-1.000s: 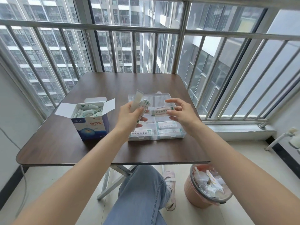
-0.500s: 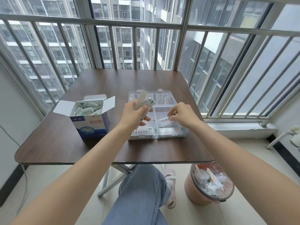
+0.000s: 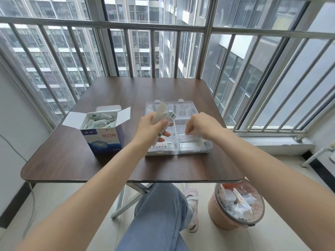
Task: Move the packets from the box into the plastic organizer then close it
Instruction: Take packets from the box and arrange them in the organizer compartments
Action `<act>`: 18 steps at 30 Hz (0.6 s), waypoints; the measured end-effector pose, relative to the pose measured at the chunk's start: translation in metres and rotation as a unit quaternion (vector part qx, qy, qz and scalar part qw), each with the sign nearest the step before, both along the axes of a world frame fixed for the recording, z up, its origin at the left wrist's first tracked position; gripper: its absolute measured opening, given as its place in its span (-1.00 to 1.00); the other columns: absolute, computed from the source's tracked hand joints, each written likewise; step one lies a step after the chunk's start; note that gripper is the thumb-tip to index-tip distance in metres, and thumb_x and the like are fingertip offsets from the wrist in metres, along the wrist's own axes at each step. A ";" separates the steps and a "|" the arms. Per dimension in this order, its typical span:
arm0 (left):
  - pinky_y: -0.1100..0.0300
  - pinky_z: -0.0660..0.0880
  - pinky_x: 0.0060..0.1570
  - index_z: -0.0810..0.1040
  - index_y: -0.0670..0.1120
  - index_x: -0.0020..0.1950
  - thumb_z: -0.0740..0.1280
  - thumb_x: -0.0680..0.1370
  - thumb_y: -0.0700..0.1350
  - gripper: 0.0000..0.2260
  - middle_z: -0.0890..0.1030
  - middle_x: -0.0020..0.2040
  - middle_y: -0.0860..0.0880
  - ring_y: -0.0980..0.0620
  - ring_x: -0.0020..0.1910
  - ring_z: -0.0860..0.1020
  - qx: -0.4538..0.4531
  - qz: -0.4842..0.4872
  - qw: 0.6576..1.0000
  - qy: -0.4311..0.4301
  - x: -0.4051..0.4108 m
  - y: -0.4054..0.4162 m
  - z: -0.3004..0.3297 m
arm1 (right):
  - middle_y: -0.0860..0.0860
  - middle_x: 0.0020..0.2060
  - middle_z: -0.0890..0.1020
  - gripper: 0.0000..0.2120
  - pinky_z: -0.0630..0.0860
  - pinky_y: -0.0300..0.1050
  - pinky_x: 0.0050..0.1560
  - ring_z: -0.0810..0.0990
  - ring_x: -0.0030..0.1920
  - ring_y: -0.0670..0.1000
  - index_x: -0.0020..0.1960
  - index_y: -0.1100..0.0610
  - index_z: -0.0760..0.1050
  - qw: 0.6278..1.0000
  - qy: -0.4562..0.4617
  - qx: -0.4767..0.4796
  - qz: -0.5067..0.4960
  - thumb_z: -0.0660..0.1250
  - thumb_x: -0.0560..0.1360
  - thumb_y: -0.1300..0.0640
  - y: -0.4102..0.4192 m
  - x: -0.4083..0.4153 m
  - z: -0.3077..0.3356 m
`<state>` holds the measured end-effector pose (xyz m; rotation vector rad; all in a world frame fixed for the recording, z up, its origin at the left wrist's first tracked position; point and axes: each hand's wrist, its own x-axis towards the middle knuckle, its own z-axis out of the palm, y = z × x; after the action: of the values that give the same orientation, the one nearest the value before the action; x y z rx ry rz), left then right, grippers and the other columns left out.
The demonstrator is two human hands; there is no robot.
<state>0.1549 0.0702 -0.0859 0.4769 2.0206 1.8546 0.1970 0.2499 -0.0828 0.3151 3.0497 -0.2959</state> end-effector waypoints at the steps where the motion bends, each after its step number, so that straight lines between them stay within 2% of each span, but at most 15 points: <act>1: 0.33 0.46 -0.50 0.50 -0.15 0.10 0.28 0.58 -0.20 -0.88 0.64 -0.15 -0.01 0.16 -0.46 0.57 0.006 0.001 1.000 -0.003 0.000 -0.002 0.000 | -0.03 -0.05 0.68 -0.79 0.51 -0.14 -0.03 0.59 0.02 0.02 -0.04 0.05 0.66 1.000 -0.005 0.001 0.009 0.32 0.46 0.28 0.000 0.000 0.000; 7: 0.32 0.48 -0.50 0.51 -0.12 0.09 0.33 0.55 -0.20 -0.88 0.63 -0.11 -0.03 0.15 -0.46 0.59 0.024 0.014 1.000 -0.004 -0.004 -0.010 0.006 | 0.03 -0.03 0.68 -0.82 0.53 -0.03 0.06 0.60 0.01 0.07 0.03 0.12 0.65 0.999 0.018 -0.016 0.029 0.35 0.48 0.25 0.004 0.004 -0.002; 11: 0.31 0.50 -0.48 0.51 -0.13 0.10 0.35 0.54 -0.19 -0.85 0.63 -0.13 -0.04 0.15 -0.44 0.60 0.020 0.014 1.000 0.007 -0.002 -0.011 0.006 | 0.12 -0.15 0.66 -0.85 0.51 -0.04 -0.05 0.53 -0.17 0.13 -0.04 0.21 0.63 0.999 0.032 0.001 0.035 0.27 0.51 0.28 0.004 0.009 -0.006; 12: 0.30 0.50 -0.48 0.52 -0.13 0.10 0.37 0.53 -0.19 -0.83 0.62 -0.15 -0.04 0.14 -0.43 0.60 0.019 0.011 1.000 0.009 -0.001 -0.010 0.006 | 0.12 -0.15 0.65 -0.83 0.50 -0.04 -0.03 0.53 -0.15 0.14 -0.03 0.21 0.63 0.998 0.051 -0.008 0.030 0.26 0.53 0.26 0.003 0.010 -0.006; 14: 0.30 0.50 -0.47 0.52 -0.14 0.11 0.40 0.50 -0.20 -0.80 0.63 -0.17 -0.03 0.12 -0.43 0.61 0.022 0.005 1.000 0.010 0.001 -0.009 0.007 | 0.12 -0.08 0.67 -0.80 0.51 -0.06 0.01 0.60 -0.06 0.11 0.01 0.19 0.64 0.986 0.134 -0.100 0.007 0.26 0.56 0.15 -0.005 0.013 0.000; 15: 0.30 0.49 -0.47 0.52 -0.14 0.11 0.41 0.49 -0.21 -0.79 0.63 -0.18 -0.03 0.11 -0.43 0.61 0.021 0.002 1.000 0.013 0.001 -0.009 0.007 | 0.12 -0.10 0.68 -0.78 0.54 -0.09 -0.07 0.63 -0.08 0.06 -0.01 0.19 0.64 0.964 0.178 -0.198 -0.013 0.26 0.57 0.09 -0.012 0.016 0.007; 17: 0.31 0.49 -0.47 0.52 -0.14 0.11 0.42 0.48 -0.21 -0.77 0.64 -0.19 -0.03 0.11 -0.42 0.62 0.015 -0.007 1.000 0.016 0.003 -0.008 0.009 | 0.10 -0.18 0.69 -0.80 0.52 -0.22 -0.30 0.66 -0.21 -0.03 -0.01 0.19 0.62 0.887 0.216 -0.406 -0.028 0.30 0.55 0.08 -0.024 0.022 0.017; 18: 0.31 0.48 -0.47 0.52 -0.14 0.11 0.41 0.49 -0.20 -0.78 0.64 -0.20 -0.03 0.11 -0.42 0.62 0.012 -0.015 1.000 0.020 0.005 -0.007 0.009 | 0.08 -0.23 0.68 -0.84 0.48 -0.27 -0.36 0.64 -0.28 -0.07 -0.01 0.20 0.61 0.868 0.218 -0.446 -0.021 0.34 0.52 0.12 -0.028 0.024 0.020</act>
<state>0.1601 0.0634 -0.0764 0.5525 2.0077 1.8669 0.2210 0.2216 -0.0624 0.2614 2.8469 -1.9022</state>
